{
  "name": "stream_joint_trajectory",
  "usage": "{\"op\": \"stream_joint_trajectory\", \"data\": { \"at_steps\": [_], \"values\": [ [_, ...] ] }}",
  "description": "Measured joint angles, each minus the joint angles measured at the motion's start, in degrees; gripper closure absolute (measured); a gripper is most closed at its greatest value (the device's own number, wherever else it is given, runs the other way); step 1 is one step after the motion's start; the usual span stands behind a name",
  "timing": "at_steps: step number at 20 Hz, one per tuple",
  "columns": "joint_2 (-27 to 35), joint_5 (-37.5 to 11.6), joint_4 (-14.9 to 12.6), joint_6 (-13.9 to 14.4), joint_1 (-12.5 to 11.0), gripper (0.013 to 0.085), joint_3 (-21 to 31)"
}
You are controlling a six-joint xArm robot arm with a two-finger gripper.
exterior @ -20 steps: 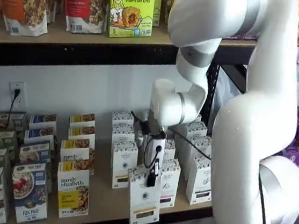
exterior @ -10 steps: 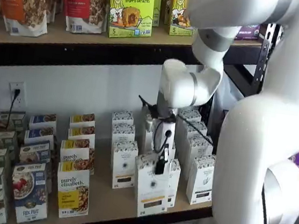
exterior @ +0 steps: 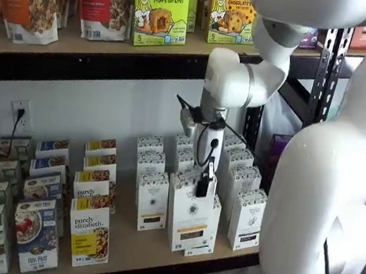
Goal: Pick up the white box with a yellow strip in the middle, on the bottom shelf, the fourth box from the left
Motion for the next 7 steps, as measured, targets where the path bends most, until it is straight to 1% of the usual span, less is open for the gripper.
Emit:
{"op": "stream_joint_trajectory", "data": {
  "at_steps": [7],
  "values": [
    [-3.6,2.5,-0.1,0.8,0.5,0.053,0.6]
  ]
}}
